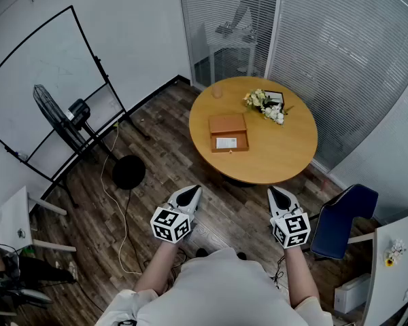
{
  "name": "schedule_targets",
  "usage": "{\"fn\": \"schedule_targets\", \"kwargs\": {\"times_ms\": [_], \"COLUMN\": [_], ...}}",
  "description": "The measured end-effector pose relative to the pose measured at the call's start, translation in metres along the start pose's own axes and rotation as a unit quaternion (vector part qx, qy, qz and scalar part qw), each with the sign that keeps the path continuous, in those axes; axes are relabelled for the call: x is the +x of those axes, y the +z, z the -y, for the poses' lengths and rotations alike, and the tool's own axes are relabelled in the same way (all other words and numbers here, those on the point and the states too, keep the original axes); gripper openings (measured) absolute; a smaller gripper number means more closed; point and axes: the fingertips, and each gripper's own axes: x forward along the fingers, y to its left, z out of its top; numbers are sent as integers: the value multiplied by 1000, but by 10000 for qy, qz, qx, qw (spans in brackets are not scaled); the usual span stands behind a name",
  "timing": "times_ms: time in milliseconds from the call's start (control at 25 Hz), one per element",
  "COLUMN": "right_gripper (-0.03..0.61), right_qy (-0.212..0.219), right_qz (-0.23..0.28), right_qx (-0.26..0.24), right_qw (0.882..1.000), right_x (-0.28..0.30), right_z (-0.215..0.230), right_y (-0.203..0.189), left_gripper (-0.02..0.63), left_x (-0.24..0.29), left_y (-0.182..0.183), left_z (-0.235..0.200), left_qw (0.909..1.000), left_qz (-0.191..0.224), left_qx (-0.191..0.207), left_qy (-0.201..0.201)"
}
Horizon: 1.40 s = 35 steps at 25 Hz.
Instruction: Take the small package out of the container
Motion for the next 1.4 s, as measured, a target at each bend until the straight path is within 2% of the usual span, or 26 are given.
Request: {"fn": "schedule_targets", "kwargs": {"times_ms": [520, 1040, 1080, 1200, 1400], "right_gripper": [3, 3, 3, 3, 3], "right_qy": [170, 29, 13, -44, -149], "right_qz": [9, -181, -194, -222, -273], "right_qx": [52, 288, 290, 307, 318], "right_qw": [9998, 9994, 9994, 9993, 9990], "right_x": [-5, -5, -5, -3, -1], "right_z": [-13, -31, -33, -37, -49], "right_y": [-2, -17, -18, -19, -21], "left_gripper": [18, 23, 29, 122, 146], "left_x": [-9, -21, -22, -20, -26], "left_y": [-8, -13, -13, -13, -18], "left_z": [5, -8, -9, -13, -20], "left_qw": [9999, 9999, 9999, 9999, 9997], "left_qz": [-100, -124, -126, -151, -198], "left_qx": [18, -16, -13, 1, -36], "left_qy": [85, 71, 55, 0, -118]}}
